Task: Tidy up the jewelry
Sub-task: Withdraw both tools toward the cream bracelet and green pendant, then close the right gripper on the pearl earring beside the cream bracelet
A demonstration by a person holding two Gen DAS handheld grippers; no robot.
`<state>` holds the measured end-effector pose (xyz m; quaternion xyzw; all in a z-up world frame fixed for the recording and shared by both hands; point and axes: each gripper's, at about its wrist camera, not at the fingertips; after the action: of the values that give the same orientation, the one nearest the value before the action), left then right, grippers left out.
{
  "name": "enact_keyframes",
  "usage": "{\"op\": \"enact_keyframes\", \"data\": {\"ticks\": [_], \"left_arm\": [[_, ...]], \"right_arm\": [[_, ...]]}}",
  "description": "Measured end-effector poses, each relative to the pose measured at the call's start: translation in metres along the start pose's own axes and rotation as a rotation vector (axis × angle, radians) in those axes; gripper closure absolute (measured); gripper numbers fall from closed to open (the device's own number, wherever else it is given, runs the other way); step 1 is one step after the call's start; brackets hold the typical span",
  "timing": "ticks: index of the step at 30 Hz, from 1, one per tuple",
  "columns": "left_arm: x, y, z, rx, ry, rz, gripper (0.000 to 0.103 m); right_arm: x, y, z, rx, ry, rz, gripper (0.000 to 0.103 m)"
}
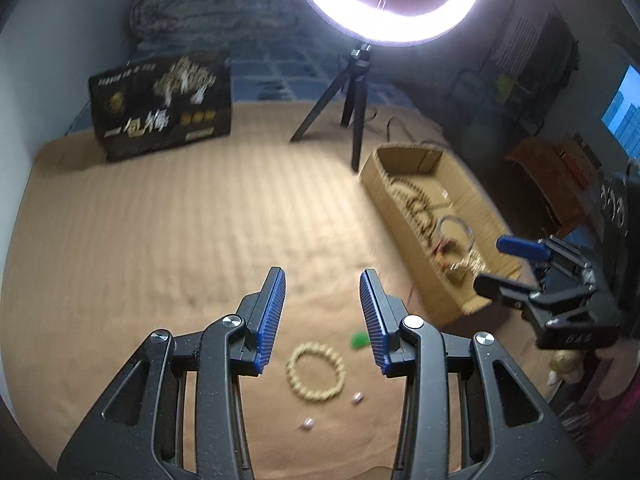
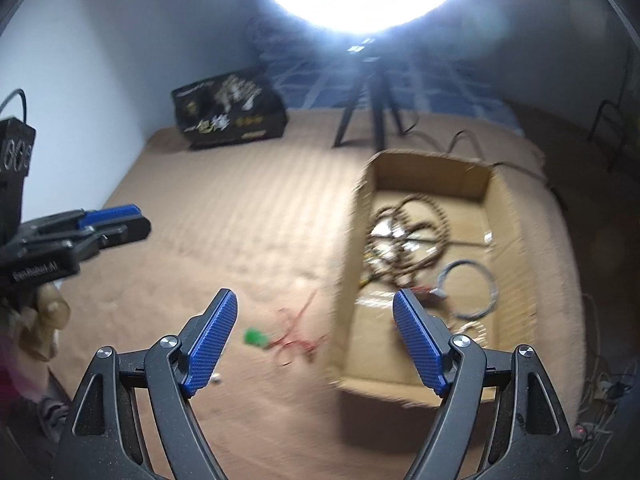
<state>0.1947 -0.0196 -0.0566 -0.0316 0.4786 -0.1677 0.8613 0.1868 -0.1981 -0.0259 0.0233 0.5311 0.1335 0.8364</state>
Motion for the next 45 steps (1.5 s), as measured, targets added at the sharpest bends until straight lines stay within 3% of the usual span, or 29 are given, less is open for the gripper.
{"op": "enact_keyframes", "data": {"ticks": [5,9,17,20,23,34,45], "left_arm": [[0.012,0.023,-0.023,-0.062,0.060,-0.007,0.064],[0.024,0.037,-0.041,-0.094,0.122,-0.031,0.064],[0.033,0.032,-0.075,0.001,0.213,-0.055,0.064],[0.043,0.027,-0.089,0.029,0.273,-0.069,0.075],[0.049,0.020,-0.099,0.067,0.301,-0.067,0.077],[0.065,0.003,-0.113,0.163,0.348,-0.034,0.081],[0.076,-0.004,-0.113,0.200,0.353,-0.006,0.081]], "right_arm": [[0.016,0.015,-0.008,-0.001,0.045,0.081,0.025],[0.035,0.022,-0.016,0.003,0.107,0.115,0.044],[0.057,0.049,-0.045,-0.108,0.203,0.176,0.060],[0.064,0.057,-0.055,-0.148,0.230,0.177,0.065],[0.072,0.065,-0.064,-0.177,0.252,0.186,0.071],[0.086,0.088,-0.079,-0.303,0.279,0.159,0.076],[0.095,0.095,-0.080,-0.327,0.280,0.136,0.080]]}}
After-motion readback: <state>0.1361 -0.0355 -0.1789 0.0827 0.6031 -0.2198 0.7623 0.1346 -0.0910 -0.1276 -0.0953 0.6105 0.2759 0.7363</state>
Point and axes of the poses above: each gripper's, at about its wrist camera, not at the fingertips, and x roughly the way its jaws point, y to its left, z to its top, and after that the axes turned 2 degrees about y, right-handed
